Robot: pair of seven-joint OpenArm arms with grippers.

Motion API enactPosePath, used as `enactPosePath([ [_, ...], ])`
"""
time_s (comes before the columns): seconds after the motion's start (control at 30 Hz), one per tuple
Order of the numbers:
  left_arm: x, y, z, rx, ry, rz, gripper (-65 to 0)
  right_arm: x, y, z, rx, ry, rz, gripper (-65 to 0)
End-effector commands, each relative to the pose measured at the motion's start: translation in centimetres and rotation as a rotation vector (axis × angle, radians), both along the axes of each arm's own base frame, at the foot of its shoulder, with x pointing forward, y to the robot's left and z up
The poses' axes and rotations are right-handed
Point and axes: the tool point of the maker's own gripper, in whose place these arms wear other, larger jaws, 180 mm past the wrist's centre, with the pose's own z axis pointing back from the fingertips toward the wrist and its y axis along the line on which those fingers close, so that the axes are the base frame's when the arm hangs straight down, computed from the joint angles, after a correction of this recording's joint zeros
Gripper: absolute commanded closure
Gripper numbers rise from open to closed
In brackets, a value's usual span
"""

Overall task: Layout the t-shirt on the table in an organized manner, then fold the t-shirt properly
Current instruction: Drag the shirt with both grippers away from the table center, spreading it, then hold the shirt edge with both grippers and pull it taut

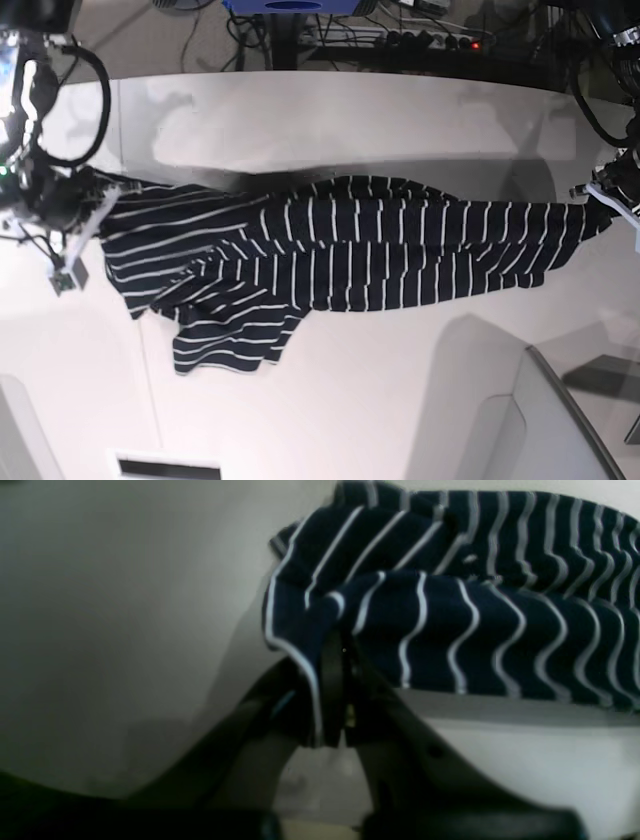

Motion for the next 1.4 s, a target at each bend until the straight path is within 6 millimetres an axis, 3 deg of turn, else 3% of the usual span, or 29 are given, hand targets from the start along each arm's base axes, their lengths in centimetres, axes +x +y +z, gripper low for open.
enactPosePath([
  [0.0,0.6,0.2,1.9,0.037,-0.048,-0.022,0.0,-0.1,-0.5,0.8,-0.011,-0.031,-0.004,-0.6],
  [0.17,-1.3,-0.7,1.9,0.073,-0.017,-0.062,0.0,-4.0,-1.2,-1.1,-0.015,0.051,-0.033,-0.6],
  [0.33,-4.4,-0.6,-0.1,0.053,0.058,-0.034,0.0,-7.1,-1.0,-2.8,0.019,0.086,-0.069,-0.6],
  [0.47,-5.5,-0.5,-0.9,0.054,0.087,-0.023,0.0,-8.5,-0.9,-3.4,0.022,0.11,-0.069,-0.6],
  [0.7,-7.8,1.1,-2.7,0.209,0.206,0.015,0.0,-11.0,-1.2,-5.0,0.022,0.188,-0.082,-0.6],
  [0.9,-7.2,-1.4,-4.1,0.214,0.196,-0.061,0.0,-12.3,-1.6,-8.2,0.057,0.29,-0.128,-1.1],
  [1.0,-7.2,-1.6,-4.2,0.207,0.194,-0.058,0.0,-12.7,-1.1,-8.6,0.075,0.302,-0.143,-2.0],
  [1.07,-7.2,-1.7,-4.2,0.205,0.194,-0.057,0.0,-13.0,-1.1,-8.6,0.073,0.322,-0.143,-6.9],
  [1.27,-7.2,-1.6,-4.2,0.207,0.192,-0.058,0.0,-11.8,-2.6,-6.3,0.054,0.239,-0.206,-38.6],
  [1.37,-7.1,-1.7,-4.2,0.205,0.189,-0.057,0.0,-9.3,-3.1,-5.4,0.057,0.166,-0.215,-42.8],
])
